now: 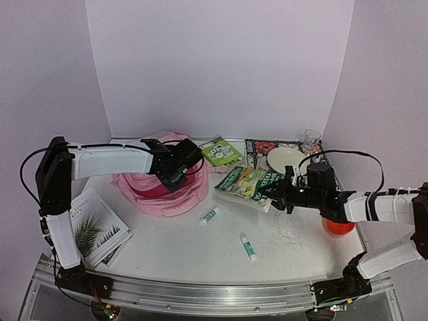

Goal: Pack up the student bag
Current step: Pick up the second largest pocket of the student bag, then place the book in the second largest pocket of the bag.

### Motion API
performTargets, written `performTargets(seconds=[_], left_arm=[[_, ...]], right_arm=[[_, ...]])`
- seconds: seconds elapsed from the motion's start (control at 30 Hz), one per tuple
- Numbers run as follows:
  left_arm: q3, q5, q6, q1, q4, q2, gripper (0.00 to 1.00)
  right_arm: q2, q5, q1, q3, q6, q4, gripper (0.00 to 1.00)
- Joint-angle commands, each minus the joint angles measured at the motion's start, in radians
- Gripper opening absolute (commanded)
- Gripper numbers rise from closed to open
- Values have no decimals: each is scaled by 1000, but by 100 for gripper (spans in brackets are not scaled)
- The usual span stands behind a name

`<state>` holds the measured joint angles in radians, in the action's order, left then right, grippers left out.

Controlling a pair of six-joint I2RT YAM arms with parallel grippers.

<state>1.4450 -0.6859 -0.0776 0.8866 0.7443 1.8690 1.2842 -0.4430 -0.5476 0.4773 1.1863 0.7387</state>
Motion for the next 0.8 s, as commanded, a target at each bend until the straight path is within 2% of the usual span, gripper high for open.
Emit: performTargets(seconds=[0.0,0.27,0.53,0.77], left_arm=[[148,26,57,-5,38,-71,0],[365,85,136,-4,223,-23,0],[570,164,216,-5,362,13,0],[595,232,276,-5,375,-19,0]], right_arm=[[-35,-9,-52,113,1,124,0],[6,4,-107,220,18,153,0],[210,75,-221,317,52,236,0],[402,150,-285,448,81,282,0]])
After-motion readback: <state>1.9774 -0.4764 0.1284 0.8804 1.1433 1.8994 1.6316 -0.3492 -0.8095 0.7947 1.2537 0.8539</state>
